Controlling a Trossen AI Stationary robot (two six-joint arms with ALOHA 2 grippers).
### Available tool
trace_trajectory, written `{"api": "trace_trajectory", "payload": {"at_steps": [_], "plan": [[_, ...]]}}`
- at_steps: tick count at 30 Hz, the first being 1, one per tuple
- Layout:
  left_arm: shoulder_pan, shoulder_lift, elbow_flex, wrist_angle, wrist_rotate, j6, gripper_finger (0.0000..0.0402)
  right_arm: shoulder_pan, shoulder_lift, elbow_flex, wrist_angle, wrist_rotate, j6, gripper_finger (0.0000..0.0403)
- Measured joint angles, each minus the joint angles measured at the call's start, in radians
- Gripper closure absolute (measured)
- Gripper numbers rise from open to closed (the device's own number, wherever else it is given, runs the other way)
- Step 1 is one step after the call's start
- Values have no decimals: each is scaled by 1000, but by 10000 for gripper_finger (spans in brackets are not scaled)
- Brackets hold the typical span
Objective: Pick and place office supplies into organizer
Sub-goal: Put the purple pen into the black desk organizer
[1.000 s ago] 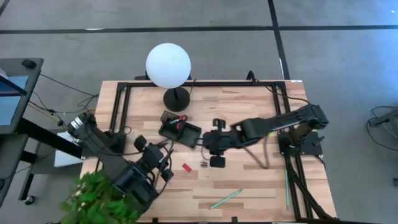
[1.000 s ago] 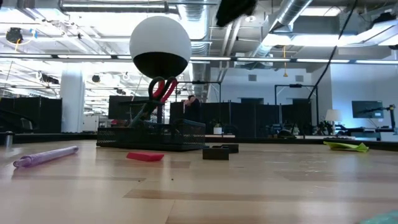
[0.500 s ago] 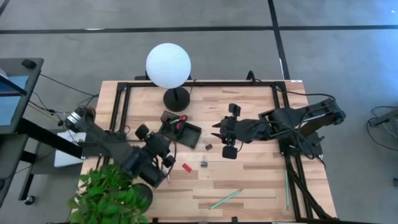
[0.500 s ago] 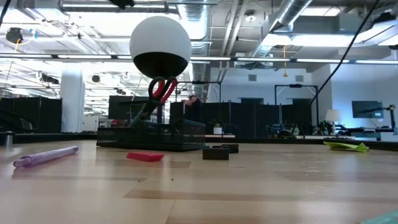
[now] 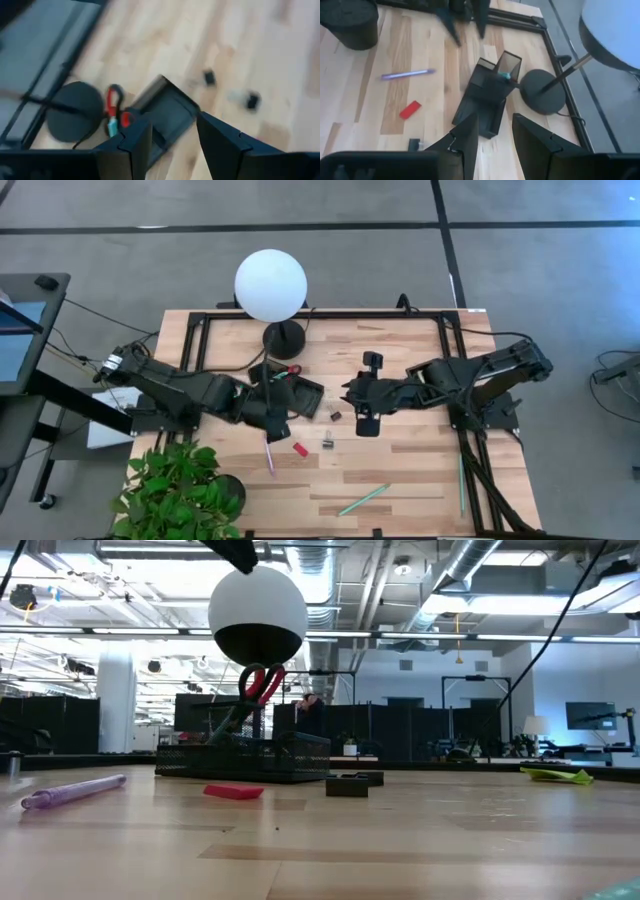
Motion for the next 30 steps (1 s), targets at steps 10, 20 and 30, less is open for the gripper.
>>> {"api": "trace_trajectory", "payload": {"at_steps": [10,20,30], "plan": [[92,0,-4,188,397,458,248,8,-2,2,-6,-1,32,289],[198,-61,-414,571,665,491,249,51,-2,2,-43,0,106,289],[261,-142,-608,568,788,351,249,97,-2,2,-44,0,108,289]]}}
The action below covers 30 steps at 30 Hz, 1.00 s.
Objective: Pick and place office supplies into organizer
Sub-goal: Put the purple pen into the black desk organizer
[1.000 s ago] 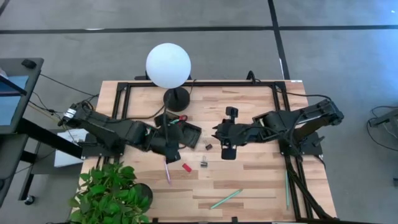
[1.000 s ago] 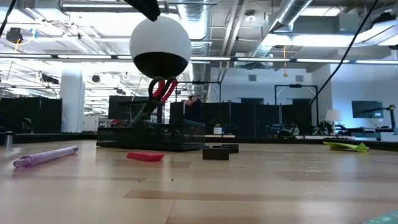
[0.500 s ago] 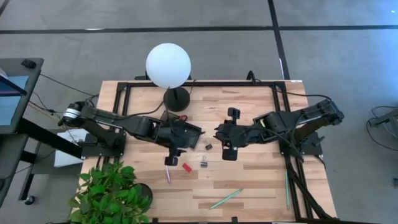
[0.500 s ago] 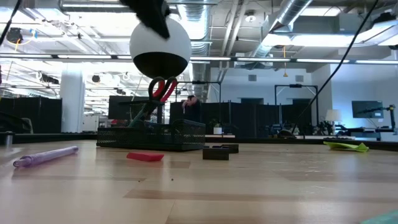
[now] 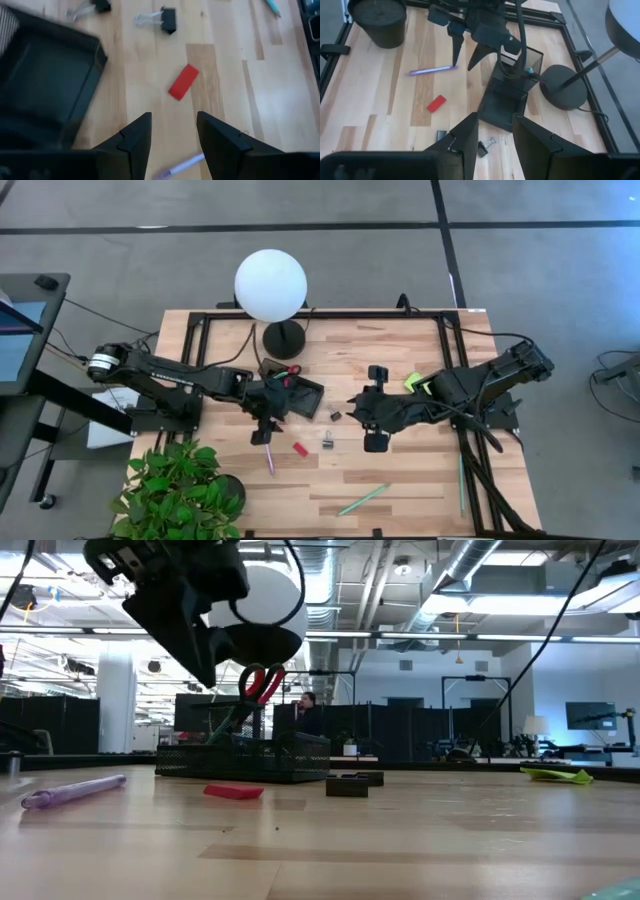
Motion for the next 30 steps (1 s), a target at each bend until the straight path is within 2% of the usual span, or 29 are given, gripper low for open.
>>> {"api": "trace_trajectory", "payload": {"at_steps": [4,6,13,21,27,30], "plan": [[0,0,0,-33,7,-97,249,0,0,0,0,1,0,289],[-1,0,0,-64,8,-99,249,0,0,0,0,1,0,289],[0,0,0,-216,-6,215,249,-17,35,5,7,3,24,289],[-30,57,0,-228,-12,512,249,-29,115,0,-10,0,90,289],[-54,200,-1,-214,-72,554,249,-24,145,0,9,0,129,289],[-57,243,-1,-174,-72,554,249,-26,143,1,17,2,129,289]]}}
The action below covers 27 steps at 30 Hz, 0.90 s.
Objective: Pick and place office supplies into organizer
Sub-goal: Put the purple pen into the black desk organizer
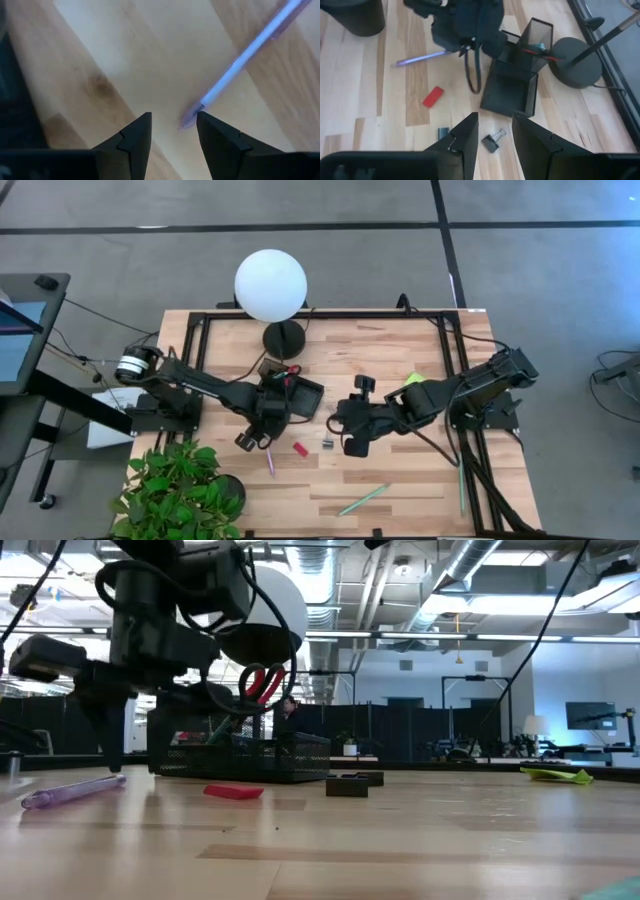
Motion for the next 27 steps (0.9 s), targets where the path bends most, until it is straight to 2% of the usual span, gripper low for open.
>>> {"api": "trace_trajectory", "payload": {"at_steps": [12,19,21,25,27], "plan": [[-5,0,1,13,62,16,249,-61,-8,0,-7,1,-5,289],[-60,0,1,45,89,20,249,-78,-8,0,-21,1,-8,289],[-81,0,1,80,64,45,249,-78,-8,0,-29,1,-8,289],[-113,0,1,126,-57,92,249,-77,-8,0,-29,1,-8,289],[-121,0,1,136,-71,120,249,-77,-8,0,-30,1,-8,289]]}}
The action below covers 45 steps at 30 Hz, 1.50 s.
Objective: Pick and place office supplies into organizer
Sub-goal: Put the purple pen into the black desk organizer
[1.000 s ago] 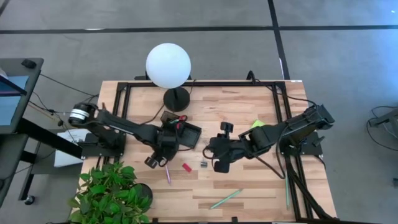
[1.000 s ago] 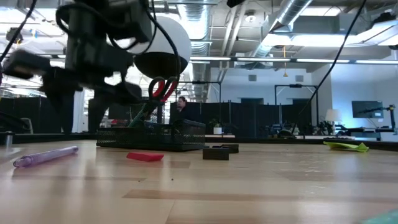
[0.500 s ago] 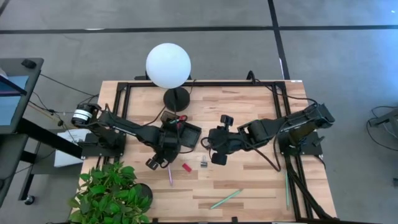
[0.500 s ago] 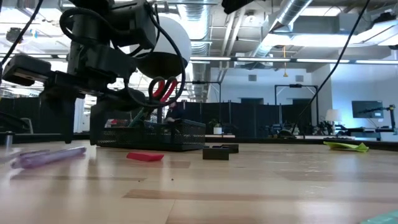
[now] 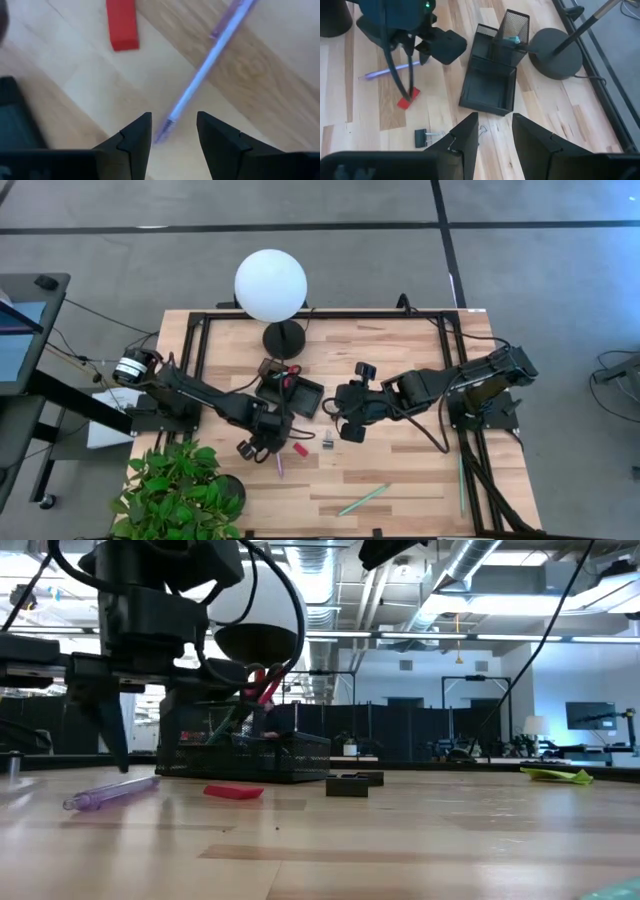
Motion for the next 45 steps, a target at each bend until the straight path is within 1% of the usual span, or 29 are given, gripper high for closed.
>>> {"api": "trace_trajectory", "payload": {"at_steps": [6,11,14,19,25,29,31,33,37,42,45], "plan": [[-18,0,0,8,5,21,249,0,0,0,-3,-2,0,289],[-16,0,-2,67,0,19,249,0,0,0,-3,-2,0,289],[-15,0,-26,129,0,5,249,0,0,0,-3,-2,0,289],[-16,0,-61,130,-1,-35,249,0,0,0,-10,-2,-2,289],[-16,1,-62,150,-12,-57,251,0,0,0,-18,-1,-26,289],[-15,27,-62,170,-8,-117,273,0,0,0,-18,-1,-26,289],[-14,59,-56,174,19,-148,289,0,0,0,-21,-1,-26,289],[-12,90,-51,166,32,-151,305,0,0,0,-30,-1,-27,289],[-14,108,-43,177,20,-164,338,0,0,0,-35,0,-27,289],[0,102,-5,156,25,-298,382,0,0,0,-56,0,-29,289],[2,100,6,162,24,-357,388,-1,0,0,-58,1,-29,289]]}}
